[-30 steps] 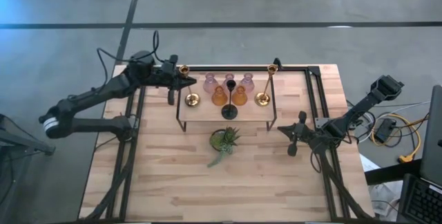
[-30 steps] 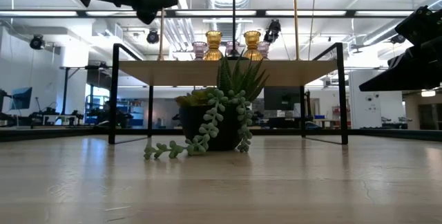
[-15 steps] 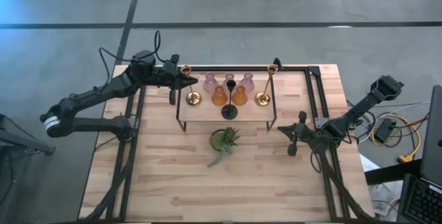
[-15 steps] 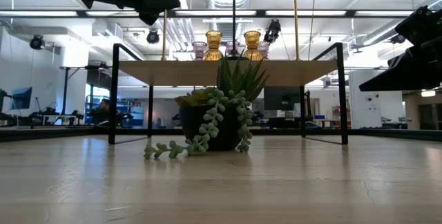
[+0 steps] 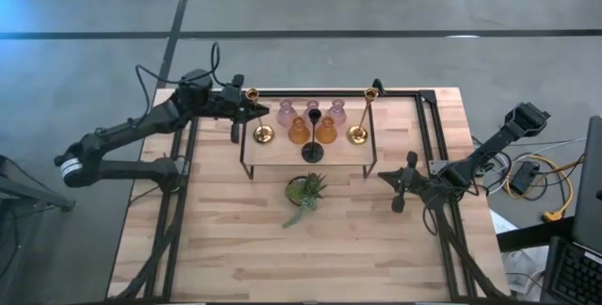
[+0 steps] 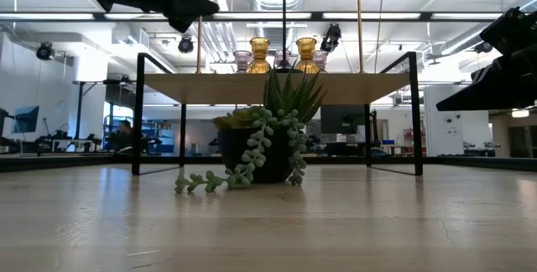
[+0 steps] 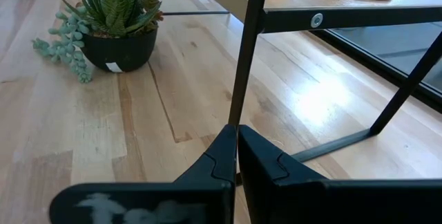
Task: Pick & Place candle stick holders
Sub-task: Put the gold candle holder on the shelf, then return to Home Position
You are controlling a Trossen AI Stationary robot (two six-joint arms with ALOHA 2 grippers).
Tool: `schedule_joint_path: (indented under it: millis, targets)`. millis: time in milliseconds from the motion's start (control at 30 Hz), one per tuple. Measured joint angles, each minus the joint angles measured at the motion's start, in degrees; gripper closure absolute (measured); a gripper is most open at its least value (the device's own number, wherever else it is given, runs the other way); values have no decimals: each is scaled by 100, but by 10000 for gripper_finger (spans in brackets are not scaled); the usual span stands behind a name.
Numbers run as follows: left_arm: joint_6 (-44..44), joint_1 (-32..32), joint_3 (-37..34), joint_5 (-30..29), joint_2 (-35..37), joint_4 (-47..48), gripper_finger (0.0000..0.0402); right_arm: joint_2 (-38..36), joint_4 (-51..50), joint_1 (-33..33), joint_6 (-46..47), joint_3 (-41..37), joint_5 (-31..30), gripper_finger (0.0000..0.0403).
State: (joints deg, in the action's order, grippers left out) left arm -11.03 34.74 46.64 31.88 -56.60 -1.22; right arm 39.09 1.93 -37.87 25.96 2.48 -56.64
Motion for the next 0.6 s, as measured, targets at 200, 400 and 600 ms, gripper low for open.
schedule_joint_path:
  millis: [200, 400, 600]
  targets:
    - [-105, 4, 25, 0, 2, -9, 364, 0, 0, 2, 0, -2, 0, 394]
    - [-81, 4, 12, 0, 11, 6, 351, 0, 0, 1, 0, -1, 0, 394]
    - [43, 4, 37, -79, 14, 38, 286, 0, 0, 0, 0, -1, 0, 394]
